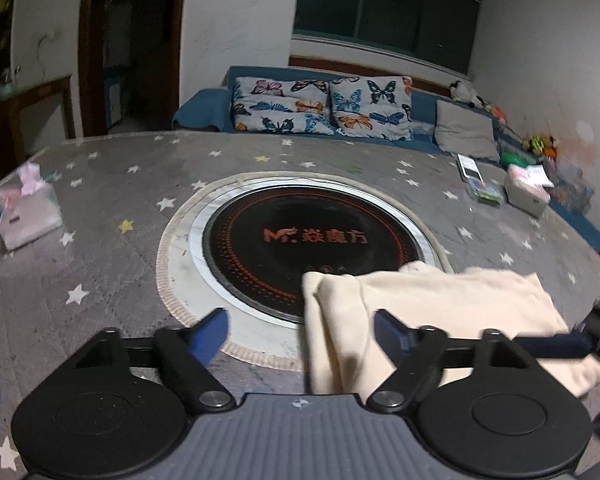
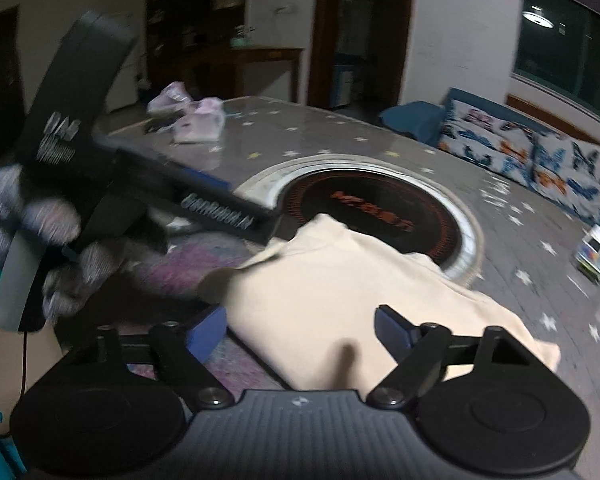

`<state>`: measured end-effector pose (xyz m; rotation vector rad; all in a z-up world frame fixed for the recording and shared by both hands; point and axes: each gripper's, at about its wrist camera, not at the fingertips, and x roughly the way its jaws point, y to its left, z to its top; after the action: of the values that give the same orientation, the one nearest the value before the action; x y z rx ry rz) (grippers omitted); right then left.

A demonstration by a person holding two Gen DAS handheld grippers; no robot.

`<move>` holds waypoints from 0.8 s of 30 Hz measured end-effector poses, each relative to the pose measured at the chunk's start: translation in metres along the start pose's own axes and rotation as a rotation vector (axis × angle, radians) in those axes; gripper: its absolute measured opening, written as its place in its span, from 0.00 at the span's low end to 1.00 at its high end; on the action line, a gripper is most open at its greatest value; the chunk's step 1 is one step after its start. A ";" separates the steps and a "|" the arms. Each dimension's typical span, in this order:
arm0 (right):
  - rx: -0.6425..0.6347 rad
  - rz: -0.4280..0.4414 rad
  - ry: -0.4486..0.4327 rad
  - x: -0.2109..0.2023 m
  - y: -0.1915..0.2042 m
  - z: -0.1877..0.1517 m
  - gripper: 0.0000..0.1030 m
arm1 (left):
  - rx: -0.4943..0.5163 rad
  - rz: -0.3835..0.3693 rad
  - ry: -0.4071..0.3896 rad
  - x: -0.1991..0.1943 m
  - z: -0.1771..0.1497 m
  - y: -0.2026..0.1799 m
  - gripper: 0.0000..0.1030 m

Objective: Fold clothes
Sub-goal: 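Grasp the sweatshirt edge with the left gripper while the right gripper grasps beside it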

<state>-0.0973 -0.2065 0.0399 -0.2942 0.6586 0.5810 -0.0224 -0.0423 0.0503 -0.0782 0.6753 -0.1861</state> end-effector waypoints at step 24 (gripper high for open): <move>-0.037 0.073 -0.019 0.021 0.017 0.012 0.13 | -0.518 -0.236 0.166 0.023 -0.004 0.047 0.81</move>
<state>-0.0880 -0.1795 0.0346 -0.2998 0.6428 0.6656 -0.0007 -0.0004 0.0273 -0.6469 0.8671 -0.2423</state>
